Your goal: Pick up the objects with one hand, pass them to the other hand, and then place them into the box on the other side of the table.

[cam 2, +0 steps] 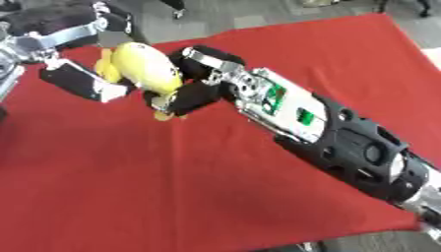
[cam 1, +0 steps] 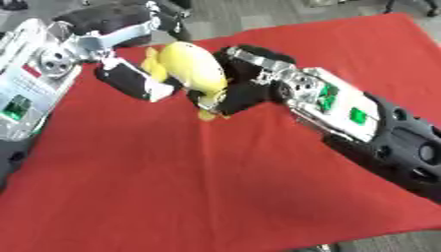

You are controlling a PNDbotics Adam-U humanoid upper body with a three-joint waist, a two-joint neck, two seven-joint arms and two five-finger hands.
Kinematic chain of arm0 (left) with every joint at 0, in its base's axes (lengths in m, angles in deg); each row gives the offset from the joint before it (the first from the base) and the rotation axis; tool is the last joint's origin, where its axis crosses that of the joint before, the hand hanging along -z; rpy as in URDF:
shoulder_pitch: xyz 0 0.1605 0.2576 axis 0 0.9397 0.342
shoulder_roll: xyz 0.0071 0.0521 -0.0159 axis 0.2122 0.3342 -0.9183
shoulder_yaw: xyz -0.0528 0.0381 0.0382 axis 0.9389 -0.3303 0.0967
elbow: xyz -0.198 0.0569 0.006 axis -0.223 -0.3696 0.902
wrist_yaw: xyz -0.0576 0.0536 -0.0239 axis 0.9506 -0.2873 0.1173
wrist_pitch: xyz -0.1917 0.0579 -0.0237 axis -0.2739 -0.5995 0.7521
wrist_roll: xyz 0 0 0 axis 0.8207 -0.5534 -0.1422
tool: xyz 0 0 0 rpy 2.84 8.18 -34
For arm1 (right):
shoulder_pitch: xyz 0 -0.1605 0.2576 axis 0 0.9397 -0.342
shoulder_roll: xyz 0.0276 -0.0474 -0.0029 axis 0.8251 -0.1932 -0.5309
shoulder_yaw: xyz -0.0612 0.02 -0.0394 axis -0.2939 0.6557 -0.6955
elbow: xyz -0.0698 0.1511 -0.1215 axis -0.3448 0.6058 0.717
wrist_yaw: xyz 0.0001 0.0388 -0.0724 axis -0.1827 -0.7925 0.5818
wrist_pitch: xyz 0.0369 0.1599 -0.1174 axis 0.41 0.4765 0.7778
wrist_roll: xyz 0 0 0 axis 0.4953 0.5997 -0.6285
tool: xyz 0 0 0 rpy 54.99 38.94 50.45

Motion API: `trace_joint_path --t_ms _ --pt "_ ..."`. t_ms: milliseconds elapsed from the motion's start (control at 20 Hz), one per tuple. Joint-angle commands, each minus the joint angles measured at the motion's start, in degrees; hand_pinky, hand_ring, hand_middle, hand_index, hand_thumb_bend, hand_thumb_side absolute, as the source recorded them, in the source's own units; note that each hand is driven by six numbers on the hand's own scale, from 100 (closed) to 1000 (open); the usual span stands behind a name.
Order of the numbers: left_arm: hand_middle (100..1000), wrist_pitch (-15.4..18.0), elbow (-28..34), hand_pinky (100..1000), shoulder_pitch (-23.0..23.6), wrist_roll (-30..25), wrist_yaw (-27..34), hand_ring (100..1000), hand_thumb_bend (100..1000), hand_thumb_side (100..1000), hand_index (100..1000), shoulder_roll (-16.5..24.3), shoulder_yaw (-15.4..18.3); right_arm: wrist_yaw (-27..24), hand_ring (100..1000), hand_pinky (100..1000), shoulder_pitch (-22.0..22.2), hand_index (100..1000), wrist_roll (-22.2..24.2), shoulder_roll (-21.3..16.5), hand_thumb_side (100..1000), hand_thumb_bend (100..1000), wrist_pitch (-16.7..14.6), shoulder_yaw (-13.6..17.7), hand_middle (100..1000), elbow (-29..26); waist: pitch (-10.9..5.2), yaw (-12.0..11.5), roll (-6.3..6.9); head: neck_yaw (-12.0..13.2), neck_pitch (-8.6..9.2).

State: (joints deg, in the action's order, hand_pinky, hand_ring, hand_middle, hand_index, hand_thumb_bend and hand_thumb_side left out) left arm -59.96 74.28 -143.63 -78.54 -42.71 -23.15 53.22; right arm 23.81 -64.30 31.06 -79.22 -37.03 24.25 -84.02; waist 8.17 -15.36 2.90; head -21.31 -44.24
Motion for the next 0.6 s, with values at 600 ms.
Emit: trace_joint_path --t_ms 600 --pt "387 0.7 0.4 823 -0.7 5.2 11.0 565 100 245 376 0.0 0.7 0.7 506 352 -0.3 268 -1.4 -0.5 100 149 1.2 0.2 360 -1.1 0.13 0.2 0.22 0.0 0.12"
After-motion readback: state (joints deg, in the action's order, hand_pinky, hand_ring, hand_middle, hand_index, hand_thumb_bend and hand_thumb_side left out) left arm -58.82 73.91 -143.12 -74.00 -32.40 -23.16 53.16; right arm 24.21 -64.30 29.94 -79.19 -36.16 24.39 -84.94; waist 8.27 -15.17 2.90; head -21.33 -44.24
